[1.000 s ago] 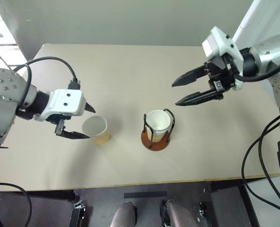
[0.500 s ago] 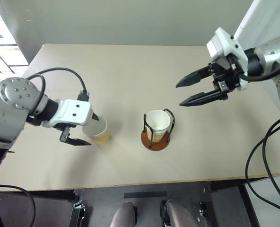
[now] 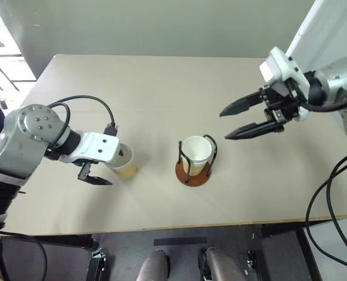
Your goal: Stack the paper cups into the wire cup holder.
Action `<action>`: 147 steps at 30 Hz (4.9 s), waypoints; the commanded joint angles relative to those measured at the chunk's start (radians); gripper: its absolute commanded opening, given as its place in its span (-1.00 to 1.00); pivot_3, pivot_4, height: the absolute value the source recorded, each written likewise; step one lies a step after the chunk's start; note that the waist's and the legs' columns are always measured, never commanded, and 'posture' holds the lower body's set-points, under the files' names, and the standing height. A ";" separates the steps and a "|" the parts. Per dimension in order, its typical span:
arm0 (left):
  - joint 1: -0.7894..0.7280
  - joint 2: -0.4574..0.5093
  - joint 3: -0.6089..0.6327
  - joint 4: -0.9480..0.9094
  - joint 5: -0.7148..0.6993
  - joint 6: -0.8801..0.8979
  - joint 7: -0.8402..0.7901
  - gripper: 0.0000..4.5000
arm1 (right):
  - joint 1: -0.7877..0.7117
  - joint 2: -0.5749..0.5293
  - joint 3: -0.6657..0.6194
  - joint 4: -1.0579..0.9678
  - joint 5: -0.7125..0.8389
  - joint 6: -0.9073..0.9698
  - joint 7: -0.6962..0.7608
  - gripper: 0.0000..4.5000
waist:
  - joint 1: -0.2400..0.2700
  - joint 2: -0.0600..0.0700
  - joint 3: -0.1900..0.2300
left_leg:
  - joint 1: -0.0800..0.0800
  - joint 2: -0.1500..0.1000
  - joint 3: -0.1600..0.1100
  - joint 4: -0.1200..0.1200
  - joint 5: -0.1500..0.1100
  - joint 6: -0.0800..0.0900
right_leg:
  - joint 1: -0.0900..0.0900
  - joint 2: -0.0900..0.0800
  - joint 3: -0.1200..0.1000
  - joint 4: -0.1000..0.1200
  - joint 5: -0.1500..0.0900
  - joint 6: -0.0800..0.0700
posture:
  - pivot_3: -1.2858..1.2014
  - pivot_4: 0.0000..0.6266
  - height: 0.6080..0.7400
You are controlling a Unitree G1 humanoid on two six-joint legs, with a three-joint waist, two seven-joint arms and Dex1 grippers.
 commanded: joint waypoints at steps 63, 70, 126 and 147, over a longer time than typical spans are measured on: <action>-0.910 -0.366 -0.548 0.464 -0.514 -0.114 -0.041 -1.00 | -0.068 -0.162 -0.128 0.045 0.074 -0.128 0.067 0.22 | 0.014 0.002 0.001 | -0.007 0.000 0.000 0.006 -0.001 0.003 | -0.002 0.000 0.000 -0.004 0.004 0.005 | 0.03 -0.52 1.00; -0.906 -0.367 -0.575 0.439 -0.551 -0.108 -0.041 -1.00 | -0.111 -0.191 -0.094 0.112 0.027 -0.193 0.083 0.22 | 0.019 0.002 0.001 | -0.007 -0.001 0.000 0.006 -0.001 0.003 | -0.002 -0.001 0.000 -0.004 0.005 0.005 | 0.03 -0.52 1.00; -0.692 -0.442 -0.120 0.492 -0.519 0.224 0.168 0.92 | -0.082 0.006 -0.161 0.215 0.011 -0.127 -0.161 0.22 | 0.009 0.005 0.003 | -0.008 -0.003 0.001 0.012 0.002 0.005 | -0.001 -0.001 0.001 -0.001 0.008 0.010 | 0.03 -0.52 1.00; 0.048 -0.491 0.692 0.016 -0.477 0.556 1.256 0.92 | 0.063 0.341 -0.284 0.655 -0.138 -0.307 -0.732 0.22 | 0.019 0.007 0.003 | -0.005 -0.004 0.000 0.004 0.015 -0.001 | -0.003 -0.001 -0.001 -0.002 0.016 0.003 | 0.03 -0.52 1.00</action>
